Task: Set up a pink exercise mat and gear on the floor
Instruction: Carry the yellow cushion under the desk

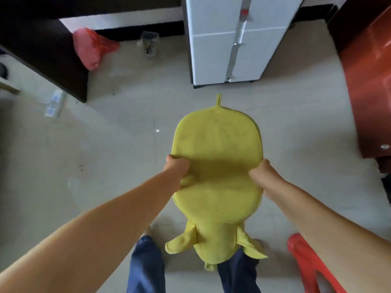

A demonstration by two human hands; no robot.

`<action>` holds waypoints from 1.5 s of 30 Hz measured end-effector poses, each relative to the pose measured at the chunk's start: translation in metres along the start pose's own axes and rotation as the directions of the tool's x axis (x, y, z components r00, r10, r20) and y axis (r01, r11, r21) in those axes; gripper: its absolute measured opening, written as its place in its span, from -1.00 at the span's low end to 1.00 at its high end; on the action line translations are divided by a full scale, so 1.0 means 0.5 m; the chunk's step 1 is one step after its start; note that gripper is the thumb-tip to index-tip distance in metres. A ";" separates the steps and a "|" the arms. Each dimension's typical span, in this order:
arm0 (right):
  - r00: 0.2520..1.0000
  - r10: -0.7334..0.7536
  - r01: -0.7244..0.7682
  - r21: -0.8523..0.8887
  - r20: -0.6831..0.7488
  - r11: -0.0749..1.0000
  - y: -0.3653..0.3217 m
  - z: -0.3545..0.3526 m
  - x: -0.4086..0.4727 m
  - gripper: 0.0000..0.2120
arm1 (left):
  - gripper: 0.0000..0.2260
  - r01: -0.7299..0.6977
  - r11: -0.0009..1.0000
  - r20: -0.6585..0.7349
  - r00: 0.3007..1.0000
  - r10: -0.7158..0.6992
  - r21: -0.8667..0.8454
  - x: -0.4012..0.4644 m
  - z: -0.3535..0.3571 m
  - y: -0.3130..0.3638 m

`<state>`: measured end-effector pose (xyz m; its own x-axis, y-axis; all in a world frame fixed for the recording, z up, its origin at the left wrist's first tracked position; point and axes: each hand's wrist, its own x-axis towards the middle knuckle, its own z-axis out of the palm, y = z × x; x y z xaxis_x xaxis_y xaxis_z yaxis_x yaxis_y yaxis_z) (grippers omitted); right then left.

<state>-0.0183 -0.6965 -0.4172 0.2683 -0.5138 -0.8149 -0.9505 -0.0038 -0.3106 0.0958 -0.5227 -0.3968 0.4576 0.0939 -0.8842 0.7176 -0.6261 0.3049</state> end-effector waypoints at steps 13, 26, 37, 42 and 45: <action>0.998 -0.017 0.027 -0.160 0.063 0.987 -0.402 0.474 -0.112 -0.47 | -0.52 0.075 0.987 -0.069 0.994 -0.085 -0.141 0.216 -0.580 -0.035; 0.987 -0.043 0.062 -0.122 0.156 0.991 -0.786 0.715 0.047 -0.41 | -0.52 0.041 0.975 -0.150 0.986 -0.076 -0.219 0.529 -0.868 0.153; 0.985 -0.168 0.169 -0.257 0.030 0.952 -0.988 0.880 0.321 -0.35 | -0.47 -0.013 0.952 -0.156 0.987 -0.037 -0.304 0.896 -0.906 0.258; 0.990 -0.140 0.142 -0.225 0.025 0.964 -1.001 0.927 0.387 -0.45 | -0.47 -0.012 0.954 -0.140 0.990 -0.031 -0.300 0.984 -0.918 0.259; 0.990 -0.139 0.142 -0.210 0.027 0.967 -1.009 0.947 0.406 -0.47 | -0.46 0.028 0.951 -0.107 0.992 -0.063 -0.308 1.018 -0.928 0.252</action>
<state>0.5896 -0.3928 -0.6576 0.4022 -0.4851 -0.7765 -0.9143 -0.2570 -0.3130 0.6627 -0.1944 -0.6441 0.4645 0.2153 -0.8590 0.8569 -0.3540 0.3746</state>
